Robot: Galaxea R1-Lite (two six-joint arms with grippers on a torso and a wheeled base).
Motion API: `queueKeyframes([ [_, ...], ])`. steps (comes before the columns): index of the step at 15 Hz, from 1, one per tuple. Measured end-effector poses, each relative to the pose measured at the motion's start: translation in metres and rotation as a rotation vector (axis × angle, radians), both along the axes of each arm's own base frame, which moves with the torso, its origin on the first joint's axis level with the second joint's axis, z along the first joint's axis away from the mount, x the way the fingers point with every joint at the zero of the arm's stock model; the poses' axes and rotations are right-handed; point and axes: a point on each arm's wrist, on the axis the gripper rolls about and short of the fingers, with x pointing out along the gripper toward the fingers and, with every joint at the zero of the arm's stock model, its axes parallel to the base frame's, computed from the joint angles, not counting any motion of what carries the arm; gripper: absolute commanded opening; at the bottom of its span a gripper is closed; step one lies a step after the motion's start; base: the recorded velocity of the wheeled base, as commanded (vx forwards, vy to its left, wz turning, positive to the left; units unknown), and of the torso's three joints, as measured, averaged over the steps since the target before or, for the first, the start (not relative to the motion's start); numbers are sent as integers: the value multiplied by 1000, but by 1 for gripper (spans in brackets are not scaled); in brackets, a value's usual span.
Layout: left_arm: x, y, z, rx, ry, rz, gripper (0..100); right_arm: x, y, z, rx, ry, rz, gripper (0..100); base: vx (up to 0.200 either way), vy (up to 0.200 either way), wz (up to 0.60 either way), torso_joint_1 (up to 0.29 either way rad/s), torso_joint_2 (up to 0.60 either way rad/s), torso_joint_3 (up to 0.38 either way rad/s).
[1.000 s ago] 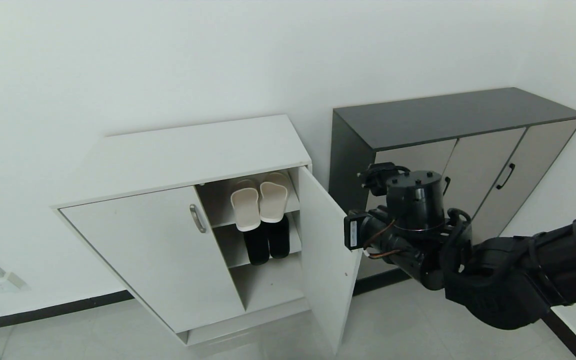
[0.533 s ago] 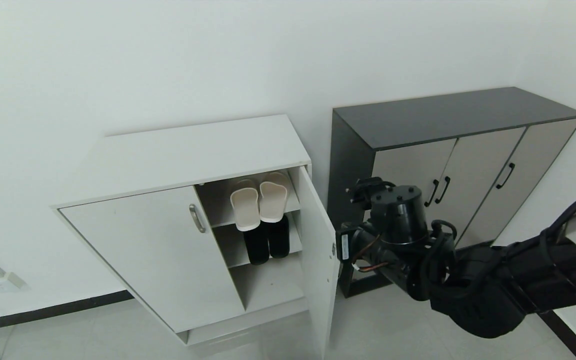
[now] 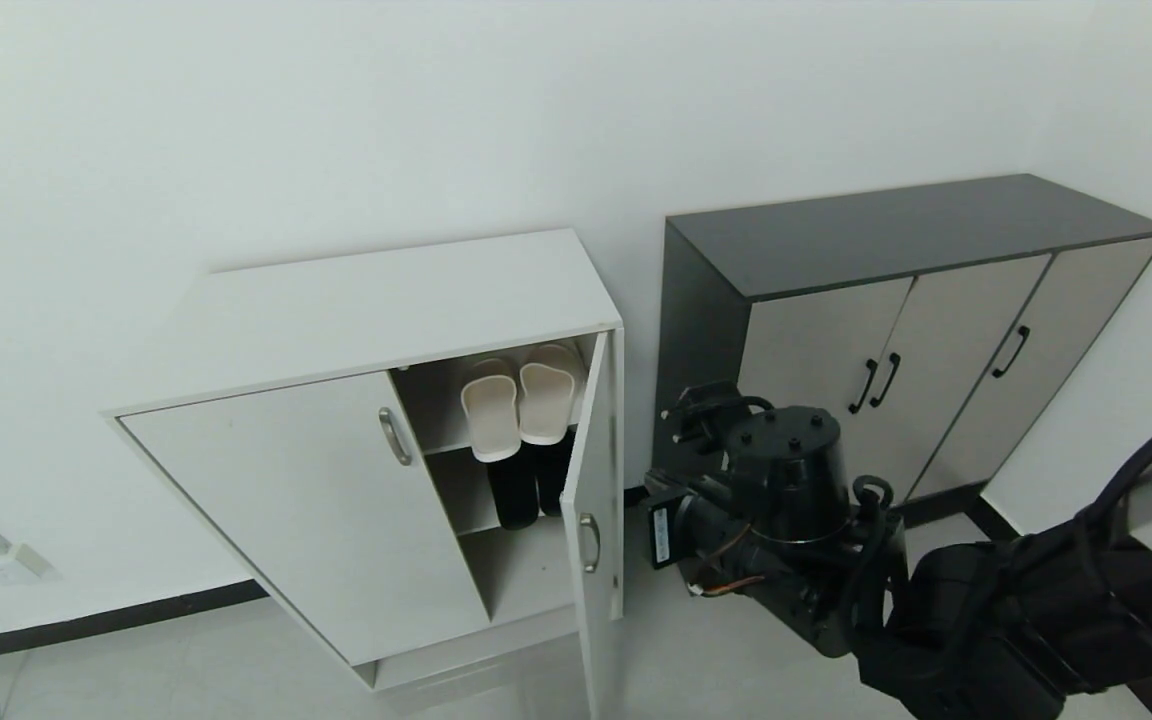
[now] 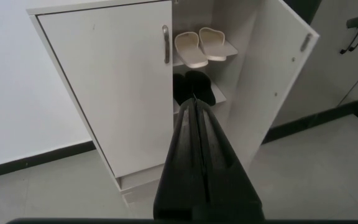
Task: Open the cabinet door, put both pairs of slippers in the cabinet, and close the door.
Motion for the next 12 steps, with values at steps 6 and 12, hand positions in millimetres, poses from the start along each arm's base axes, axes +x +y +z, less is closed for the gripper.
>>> queueKeyframes([
  [6, 0, 0, 0, 0, 0, 0, 0, -4, -16, 23, 13, -57, -16, 0, 0, 0, 300, 0, 1, 3],
  [12, 0, 0, 0, -1, 0, 1, 0, -9, -18, 27, 21, -63, -10, 0, 0, 0, 500, 2, 0, 2],
])
